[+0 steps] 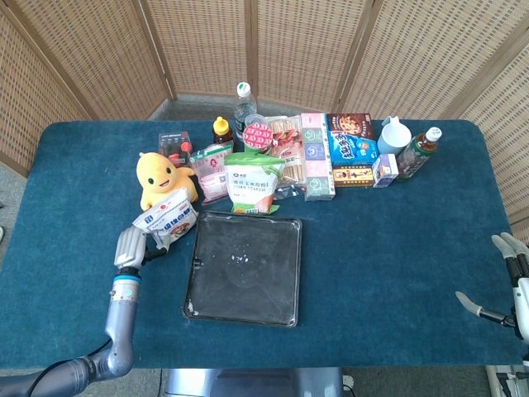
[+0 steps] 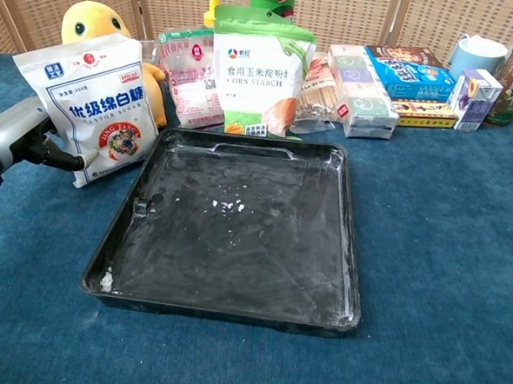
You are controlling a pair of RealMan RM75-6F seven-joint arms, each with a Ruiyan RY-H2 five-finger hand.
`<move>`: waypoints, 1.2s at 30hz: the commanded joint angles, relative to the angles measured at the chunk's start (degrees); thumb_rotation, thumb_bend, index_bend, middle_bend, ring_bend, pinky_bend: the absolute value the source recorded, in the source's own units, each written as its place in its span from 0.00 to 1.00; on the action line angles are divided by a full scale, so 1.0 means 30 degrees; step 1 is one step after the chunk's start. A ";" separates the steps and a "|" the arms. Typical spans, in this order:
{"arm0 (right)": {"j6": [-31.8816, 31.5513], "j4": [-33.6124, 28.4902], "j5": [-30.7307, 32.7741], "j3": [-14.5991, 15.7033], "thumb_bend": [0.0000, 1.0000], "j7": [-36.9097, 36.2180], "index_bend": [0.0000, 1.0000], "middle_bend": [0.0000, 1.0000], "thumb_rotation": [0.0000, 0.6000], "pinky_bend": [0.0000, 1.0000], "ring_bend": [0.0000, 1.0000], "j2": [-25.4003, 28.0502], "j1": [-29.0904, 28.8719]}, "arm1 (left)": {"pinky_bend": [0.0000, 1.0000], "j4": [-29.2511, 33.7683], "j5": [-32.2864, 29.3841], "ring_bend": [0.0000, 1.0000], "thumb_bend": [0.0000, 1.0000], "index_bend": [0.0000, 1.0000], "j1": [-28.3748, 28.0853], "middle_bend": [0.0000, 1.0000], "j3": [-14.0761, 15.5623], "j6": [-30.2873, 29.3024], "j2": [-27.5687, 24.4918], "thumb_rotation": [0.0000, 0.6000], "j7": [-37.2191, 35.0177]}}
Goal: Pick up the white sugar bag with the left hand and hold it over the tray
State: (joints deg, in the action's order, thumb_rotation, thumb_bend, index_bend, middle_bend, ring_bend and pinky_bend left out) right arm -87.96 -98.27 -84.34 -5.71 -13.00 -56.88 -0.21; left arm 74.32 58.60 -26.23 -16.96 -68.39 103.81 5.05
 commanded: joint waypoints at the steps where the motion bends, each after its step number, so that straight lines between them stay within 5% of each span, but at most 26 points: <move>1: 0.0013 0.0004 -0.0022 0.0016 0.00 -0.0152 0.04 0.00 0.63 0.00 0.00 0.0051 0.0004 | 0.40 -0.0147 0.0009 0.33 0.46 0.29 -0.0052 0.28 -0.0043 -0.0118 0.0125 1.00 0.0195; 14: 0.0008 0.0037 -0.0222 0.0088 0.00 -0.0453 0.04 0.00 0.63 0.00 0.00 0.0116 -0.0025 | 0.60 -0.1071 0.0473 0.54 0.66 0.49 -0.0085 0.47 -0.0160 -0.1017 0.0784 1.00 0.0536; 21: 0.0050 0.0009 -0.0218 0.0120 0.00 -0.0565 0.04 0.00 0.63 0.00 0.00 0.0144 -0.0036 | 0.69 -0.1866 0.2009 0.65 0.66 0.62 0.0199 0.60 0.0304 -0.1737 0.0922 1.00 -0.0960; 36: -0.0001 0.0009 -0.0230 0.0149 0.00 -0.0766 0.04 0.00 0.63 0.00 0.00 0.0190 -0.0002 | 0.74 -0.1669 0.5051 0.71 0.64 0.68 0.1134 0.65 0.1604 -0.3065 -0.0856 1.00 -0.3521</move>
State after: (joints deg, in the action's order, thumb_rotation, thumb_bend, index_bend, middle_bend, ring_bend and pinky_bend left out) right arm -87.97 -98.24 -85.02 -5.26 -15.29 -56.30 -0.21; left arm 69.04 72.95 -23.30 -12.61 -76.93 102.10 -4.69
